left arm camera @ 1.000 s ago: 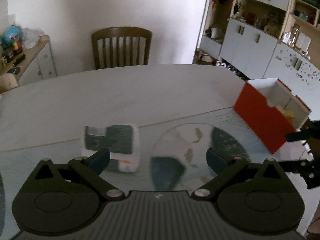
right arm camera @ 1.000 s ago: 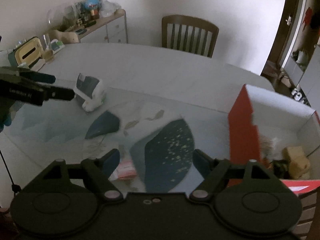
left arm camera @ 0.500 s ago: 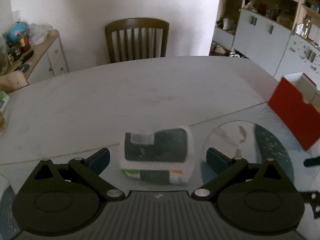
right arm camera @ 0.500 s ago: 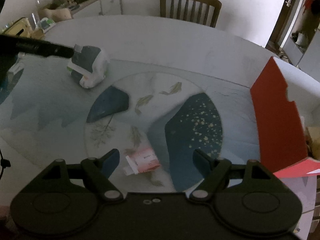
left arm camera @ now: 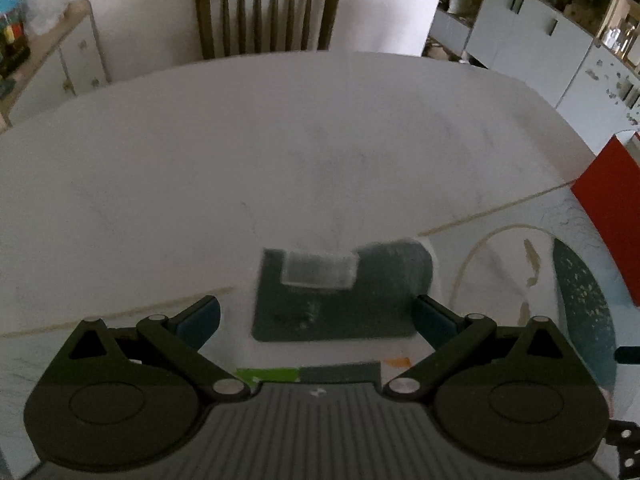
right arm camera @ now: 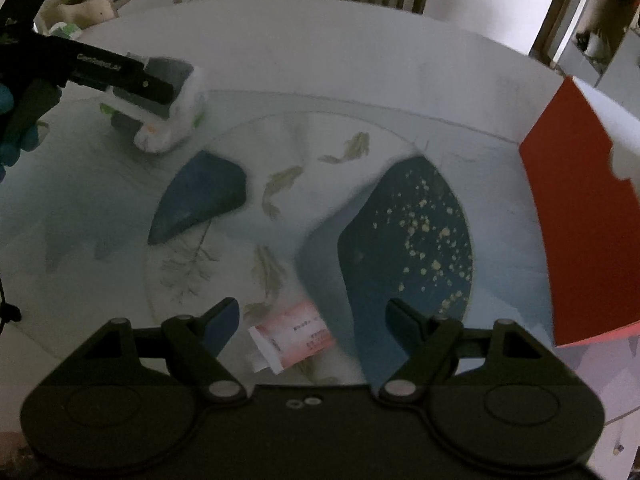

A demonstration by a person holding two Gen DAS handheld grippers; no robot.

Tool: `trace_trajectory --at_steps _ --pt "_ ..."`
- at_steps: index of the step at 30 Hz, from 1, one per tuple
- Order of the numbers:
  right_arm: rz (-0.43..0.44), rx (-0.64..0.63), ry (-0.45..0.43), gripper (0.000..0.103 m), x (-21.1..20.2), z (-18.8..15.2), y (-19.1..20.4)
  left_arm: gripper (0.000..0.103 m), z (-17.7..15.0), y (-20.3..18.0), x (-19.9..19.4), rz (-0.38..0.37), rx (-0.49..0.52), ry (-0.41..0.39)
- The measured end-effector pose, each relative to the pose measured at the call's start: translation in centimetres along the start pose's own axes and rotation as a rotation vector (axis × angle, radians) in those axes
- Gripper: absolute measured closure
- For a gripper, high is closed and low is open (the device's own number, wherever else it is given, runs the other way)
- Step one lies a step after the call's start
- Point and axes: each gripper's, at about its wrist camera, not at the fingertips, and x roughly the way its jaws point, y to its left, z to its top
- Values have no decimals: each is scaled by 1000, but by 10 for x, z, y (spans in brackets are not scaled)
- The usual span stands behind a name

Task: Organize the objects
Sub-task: 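Grasp the tissue pack with the left gripper while the right gripper grasps the red tube box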

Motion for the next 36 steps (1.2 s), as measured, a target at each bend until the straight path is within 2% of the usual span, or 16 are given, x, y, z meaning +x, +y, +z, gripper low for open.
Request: trace_trajectory --at_steps 4,14,15,16,17,18,19,21,25,31,36 --pt "-9 0 23 23 9 -3 0 0 -4 -8 8 1 32 5" --pt "-21 -12 16 25 13 -8 4 2 -13 -25 7 -3 76 -82" --pt "-16 -12 16 25 14 -9 4 5 -13 -26 5 -4 79 -91" --pt "-6 -12 18 25 14 -9 4 16 -14 -27 4 -9 81 -98" --pt "3 -9 20 26 14 -11 4 22 -13 -27 4 -11 81 -98" --pt "3 -10 19 26 13 -12 4 33 -14 -28 3 -12 82 -96" --pt "5 -13 19 27 12 -13 5 39 -15 -29 3 -18 81 -93" --pt "13 -16 15 33 9 -16 7 46 -12 -28 4 -36 73 -96" --pt "17 -20 -1 52 5 -18 7 67 -14 -32 2 -66 70 -105" --pt "30 -19 -21 54 0 -22 3 79 -19 -48 -9 -66 101 -138" --pt "32 -6 -47 54 -11 -27 -5 82 -28 -63 -21 -85 107 -161"
